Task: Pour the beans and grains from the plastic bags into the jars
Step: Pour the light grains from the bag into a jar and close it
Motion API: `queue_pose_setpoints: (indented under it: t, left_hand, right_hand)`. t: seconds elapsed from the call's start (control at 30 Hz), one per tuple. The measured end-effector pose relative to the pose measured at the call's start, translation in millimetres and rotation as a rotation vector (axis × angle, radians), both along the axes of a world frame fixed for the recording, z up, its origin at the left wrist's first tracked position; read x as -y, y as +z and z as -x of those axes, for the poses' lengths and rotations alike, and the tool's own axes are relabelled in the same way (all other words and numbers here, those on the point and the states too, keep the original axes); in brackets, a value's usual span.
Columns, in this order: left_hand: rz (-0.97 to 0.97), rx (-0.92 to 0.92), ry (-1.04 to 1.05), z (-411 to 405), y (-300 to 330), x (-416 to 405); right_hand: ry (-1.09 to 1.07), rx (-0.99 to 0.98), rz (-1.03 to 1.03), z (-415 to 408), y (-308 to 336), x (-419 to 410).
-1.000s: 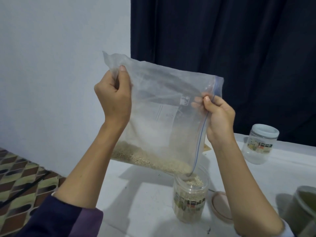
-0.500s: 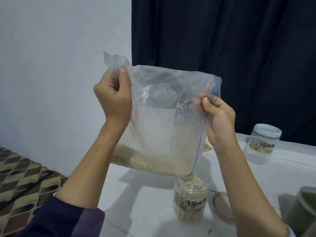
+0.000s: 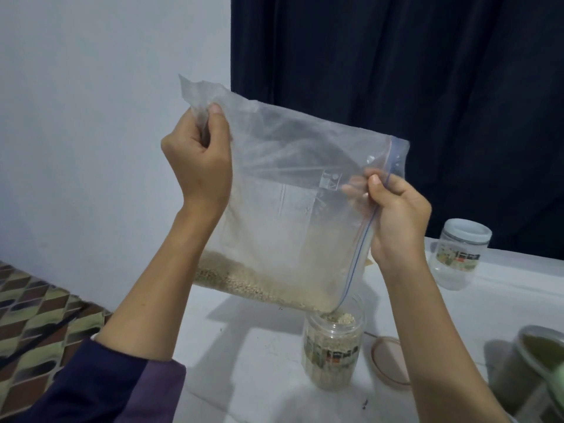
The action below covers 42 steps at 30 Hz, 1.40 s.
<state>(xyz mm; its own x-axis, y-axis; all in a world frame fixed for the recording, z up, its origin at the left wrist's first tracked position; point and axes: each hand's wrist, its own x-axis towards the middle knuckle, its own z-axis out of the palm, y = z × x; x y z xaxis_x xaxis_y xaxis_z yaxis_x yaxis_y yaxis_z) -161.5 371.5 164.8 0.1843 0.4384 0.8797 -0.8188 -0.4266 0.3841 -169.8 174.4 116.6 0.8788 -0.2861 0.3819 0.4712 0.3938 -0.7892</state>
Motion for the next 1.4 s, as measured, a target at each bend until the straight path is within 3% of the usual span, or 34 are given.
queue_pose_setpoints:
  t: [0.83,1.4]
  left_hand:
    - [-0.011,-0.013,0.078,4.3,6.2,1.0]
    - [0.053,0.014,0.124,2.8,-3.5,-14.9]
  right_hand:
    - [0.04,0.016,-0.034,4.7,0.9,5.5]
    - [0.085,0.016,0.089,-3.4,11.7,-9.3]
